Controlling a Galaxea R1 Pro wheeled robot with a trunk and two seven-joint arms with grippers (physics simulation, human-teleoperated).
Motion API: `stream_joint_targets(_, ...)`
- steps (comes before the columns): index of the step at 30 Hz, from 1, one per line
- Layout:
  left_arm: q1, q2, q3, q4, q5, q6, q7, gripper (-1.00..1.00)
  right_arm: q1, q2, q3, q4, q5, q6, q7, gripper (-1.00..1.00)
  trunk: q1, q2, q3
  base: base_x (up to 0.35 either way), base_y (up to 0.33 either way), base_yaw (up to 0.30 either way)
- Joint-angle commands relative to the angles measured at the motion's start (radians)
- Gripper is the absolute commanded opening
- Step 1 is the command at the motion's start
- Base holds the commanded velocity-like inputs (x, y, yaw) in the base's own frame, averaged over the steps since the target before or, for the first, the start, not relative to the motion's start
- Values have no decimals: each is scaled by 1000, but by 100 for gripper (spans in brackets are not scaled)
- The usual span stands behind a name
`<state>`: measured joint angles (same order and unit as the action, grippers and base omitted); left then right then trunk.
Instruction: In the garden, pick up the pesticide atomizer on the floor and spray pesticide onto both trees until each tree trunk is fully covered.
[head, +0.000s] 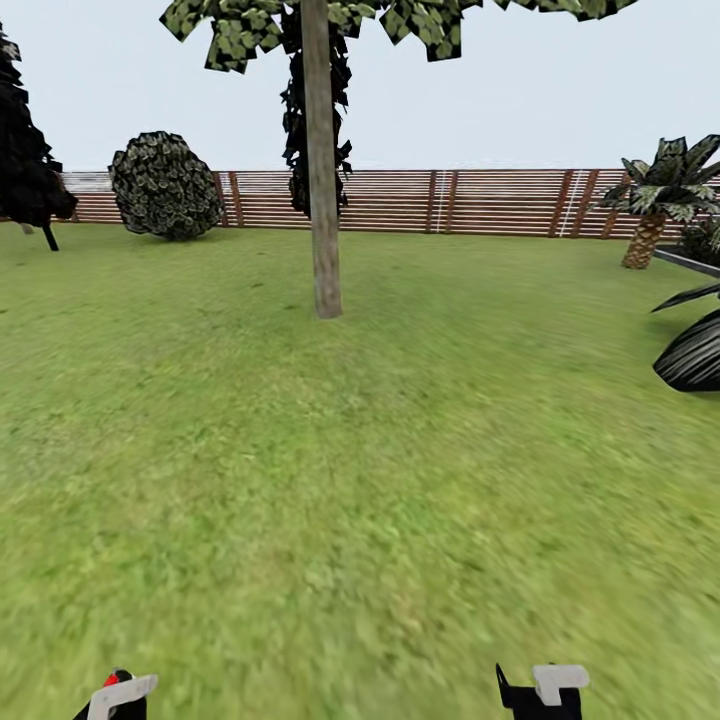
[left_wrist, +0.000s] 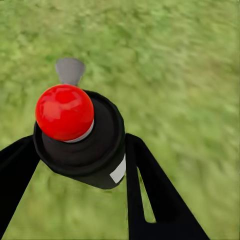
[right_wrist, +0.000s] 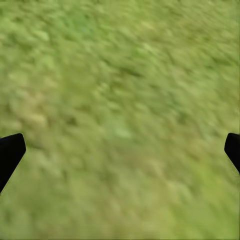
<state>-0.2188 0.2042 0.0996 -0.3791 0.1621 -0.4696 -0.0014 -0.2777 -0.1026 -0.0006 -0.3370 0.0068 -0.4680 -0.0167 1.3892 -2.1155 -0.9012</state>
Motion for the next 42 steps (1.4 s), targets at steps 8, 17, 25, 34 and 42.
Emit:
stream_joint_targets(8, -1, 0, -1, 3, 5, -3, 3, -100, -1, 0, -1, -2, -1, -3, -2, 100, 0, 0, -1, 338, 0, 0)
stream_joint_targets(17, -1, 1, 0, 4, 5, -3, 3, -100, -1, 0, -1, 0, 0, -3, -2, 100, 0, 0, -1, 338, 0, 0)
stream_joint_targets(25, -1, 1, -1, 3, 5, -3, 3, -100, 0, 0, 0, -1, 0, -4, -2, 100, 0, 0, -1, 338, 0, 0)
stream_joint_targets(34, -1, 1, -1, 3, 5, -3, 3, -100, -1, 0, -1, 0, 0, -4, -2, 100, 0, 0, -1, 338, 0, 0)
stream_joint_targets(42, -1, 1, -1, 3, 5, -3, 3, -100, -1, 0, -1, -2, -1, -4, -2, 100, 0, 0, -1, 338, 0, 0)
